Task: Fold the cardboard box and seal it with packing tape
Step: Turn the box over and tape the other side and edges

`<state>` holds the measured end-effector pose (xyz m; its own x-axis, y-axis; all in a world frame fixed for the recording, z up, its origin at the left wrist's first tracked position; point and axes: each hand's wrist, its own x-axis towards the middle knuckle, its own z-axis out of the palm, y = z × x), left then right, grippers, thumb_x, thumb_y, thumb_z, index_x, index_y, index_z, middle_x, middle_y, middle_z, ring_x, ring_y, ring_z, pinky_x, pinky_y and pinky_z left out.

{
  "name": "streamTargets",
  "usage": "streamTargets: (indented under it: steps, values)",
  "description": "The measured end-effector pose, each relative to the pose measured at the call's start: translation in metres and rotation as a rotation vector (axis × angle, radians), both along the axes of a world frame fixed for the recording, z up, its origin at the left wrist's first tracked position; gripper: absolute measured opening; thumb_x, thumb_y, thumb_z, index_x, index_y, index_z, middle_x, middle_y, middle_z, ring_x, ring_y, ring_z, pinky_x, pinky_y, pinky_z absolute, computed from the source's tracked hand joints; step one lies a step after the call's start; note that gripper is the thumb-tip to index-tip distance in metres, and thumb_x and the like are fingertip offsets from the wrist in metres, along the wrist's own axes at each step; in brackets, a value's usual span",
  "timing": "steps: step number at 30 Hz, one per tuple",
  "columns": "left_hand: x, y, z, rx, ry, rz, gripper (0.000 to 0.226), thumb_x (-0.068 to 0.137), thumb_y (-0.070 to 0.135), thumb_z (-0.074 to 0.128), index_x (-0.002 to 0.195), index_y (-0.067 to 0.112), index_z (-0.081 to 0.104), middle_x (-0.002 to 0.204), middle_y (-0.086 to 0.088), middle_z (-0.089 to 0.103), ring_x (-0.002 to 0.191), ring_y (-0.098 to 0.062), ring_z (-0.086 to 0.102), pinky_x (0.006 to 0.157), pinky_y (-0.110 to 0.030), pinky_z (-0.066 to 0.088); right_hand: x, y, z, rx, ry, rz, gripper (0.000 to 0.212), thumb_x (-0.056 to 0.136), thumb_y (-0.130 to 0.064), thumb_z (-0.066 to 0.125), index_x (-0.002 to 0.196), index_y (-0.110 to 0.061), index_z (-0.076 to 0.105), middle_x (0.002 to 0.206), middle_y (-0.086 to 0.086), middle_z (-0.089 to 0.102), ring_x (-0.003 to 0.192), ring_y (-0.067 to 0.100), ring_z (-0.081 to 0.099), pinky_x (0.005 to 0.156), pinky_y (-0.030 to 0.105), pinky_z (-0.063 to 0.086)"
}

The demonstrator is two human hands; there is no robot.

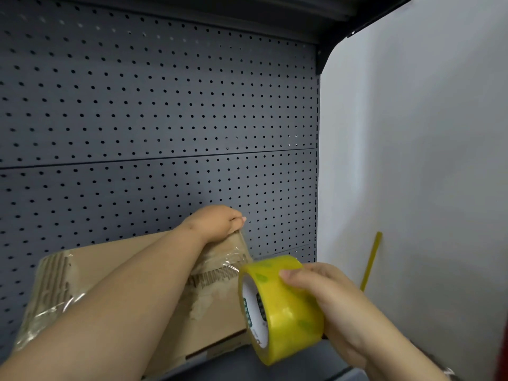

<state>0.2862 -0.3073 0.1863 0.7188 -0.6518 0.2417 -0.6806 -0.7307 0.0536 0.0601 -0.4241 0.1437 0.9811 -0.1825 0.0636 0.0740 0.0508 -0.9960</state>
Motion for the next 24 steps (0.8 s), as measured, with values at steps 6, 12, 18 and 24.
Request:
streamTargets:
  steps: [6, 12, 18, 24]
  values:
    - [-0.011, 0.008, 0.002, -0.011, -0.01, 0.028, 0.038, 0.098, 0.034, 0.036, 0.064, 0.017, 0.039, 0.063, 0.001, 0.042, 0.061, -0.016, 0.039, 0.055, -0.031, 0.026, -0.009, -0.003, -0.011, 0.04, 0.009, -0.045, 0.024, 0.084, -0.018, 0.062, 0.06, -0.013, 0.06, 0.051, -0.001, 0.061, 0.055, 0.017, 0.059, 0.062, 0.03, 0.045]
    - [-0.019, 0.025, 0.003, -0.019, 0.003, 0.093, 0.035, 0.097, 0.03, 0.038, 0.065, 0.015, 0.04, 0.062, 0.0, 0.041, 0.057, -0.015, 0.036, 0.056, -0.031, 0.026, -0.012, 0.001, -0.026, -0.029, 0.041, 0.0, 0.032, 0.082, -0.037, 0.064, 0.073, -0.006, 0.065, 0.069, 0.009, 0.066, 0.069, 0.025, 0.063, 0.075, 0.04, 0.05]
    - [-0.009, 0.047, -0.002, -0.029, -0.015, 0.153, 0.035, 0.098, 0.032, 0.036, 0.069, 0.014, 0.042, 0.066, -0.005, 0.045, 0.061, -0.02, 0.04, 0.058, -0.032, 0.028, -0.009, 0.022, -0.034, -0.055, 0.131, 0.02, 0.041, 0.069, -0.054, 0.062, 0.065, -0.014, 0.053, 0.059, 0.008, 0.049, 0.06, 0.023, 0.051, 0.067, 0.034, 0.041]
    - [-0.001, 0.047, -0.007, -0.074, -0.019, 0.163, 0.028, 0.097, 0.039, 0.035, 0.104, 0.023, 0.057, 0.099, 0.001, 0.063, 0.086, -0.021, 0.056, 0.073, -0.034, 0.043, -0.004, 0.019, -0.036, 0.05, 0.175, 0.027, 0.053, 0.085, -0.037, 0.061, 0.096, 0.014, 0.063, 0.092, -0.005, 0.053, 0.086, 0.006, 0.046, 0.063, 0.032, 0.052]
